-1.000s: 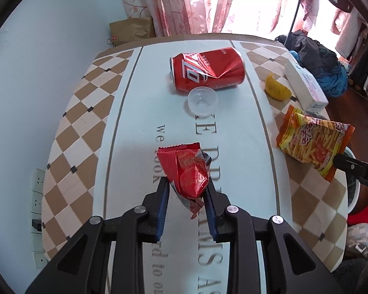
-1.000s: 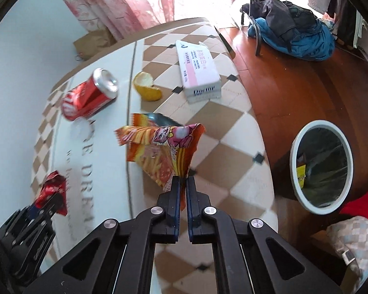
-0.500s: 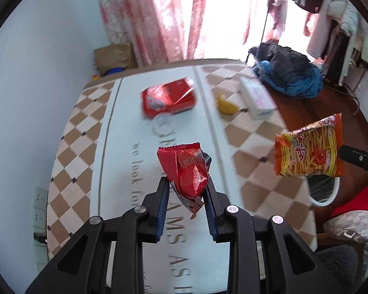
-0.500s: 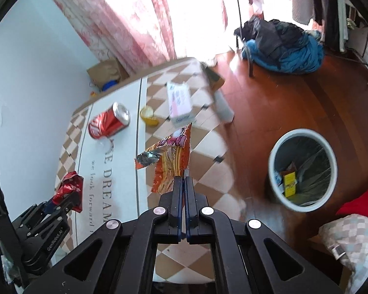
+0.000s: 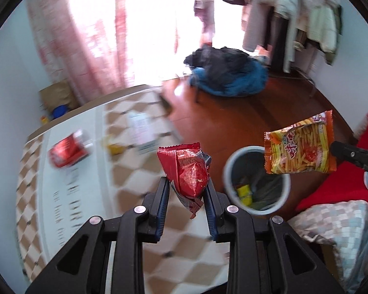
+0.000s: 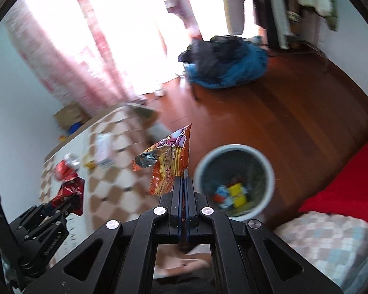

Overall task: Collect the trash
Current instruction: 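Carry the red wrapper and orange fries bag over the bin and release them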

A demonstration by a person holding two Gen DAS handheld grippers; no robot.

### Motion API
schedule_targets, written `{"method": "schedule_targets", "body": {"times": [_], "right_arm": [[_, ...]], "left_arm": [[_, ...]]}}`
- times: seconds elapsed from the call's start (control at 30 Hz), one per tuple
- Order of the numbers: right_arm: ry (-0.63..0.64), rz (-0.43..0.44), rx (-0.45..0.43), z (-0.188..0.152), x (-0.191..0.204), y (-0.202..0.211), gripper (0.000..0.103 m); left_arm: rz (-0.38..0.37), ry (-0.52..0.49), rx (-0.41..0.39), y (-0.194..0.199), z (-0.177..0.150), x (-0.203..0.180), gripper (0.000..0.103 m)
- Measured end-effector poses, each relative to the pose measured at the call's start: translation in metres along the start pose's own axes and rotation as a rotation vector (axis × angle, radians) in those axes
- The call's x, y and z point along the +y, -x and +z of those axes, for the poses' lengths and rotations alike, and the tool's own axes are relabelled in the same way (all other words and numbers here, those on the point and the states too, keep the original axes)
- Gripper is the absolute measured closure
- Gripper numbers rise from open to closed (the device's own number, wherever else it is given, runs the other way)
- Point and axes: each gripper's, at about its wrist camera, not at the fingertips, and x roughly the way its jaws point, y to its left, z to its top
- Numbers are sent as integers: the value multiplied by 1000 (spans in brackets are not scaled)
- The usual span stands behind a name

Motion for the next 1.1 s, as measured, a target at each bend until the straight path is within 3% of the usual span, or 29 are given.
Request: {"method": "schedule_targets", "body": {"times": [0.2,0.4,0.57,0.8,0.83,0.9,0.97,1.03,1.07,1.1], "right_arm": [[-103,-106,35,6,-96,-29,102],[-207,-158,108,7,-171,-87,102],[-275,-166,165,4,-208,-143,102],[-306,-158,230,-5,-224,-205,102],[-304,-161,241,-6,-225,-213,102],[-301,-157,260,-10,-227,-223,102],[-293,-154,279,-11,-226,-232,101],[-289,-137,299,-13,-225,-238,99],[-289,-125,309,-14,-225,-240,90],[-288,-116,313,-15,-224,-241,71]], "left_arm": [[-90,-107,34,-49,31,-89,79],[-131,-183,109,-119,43,-150,79],[-146,-205,192,-176,43,-174,79],[-167,-190,338,-241,34,-184,75],[-164,-182,357,-248,32,-183,71],[-157,-158,394,-261,30,-180,51],[-153,-144,405,-264,27,-177,18],[-148,-126,416,-264,25,-172,16],[-145,-122,418,-263,24,-171,15],[-136,-123,422,-262,23,-170,13]]}}
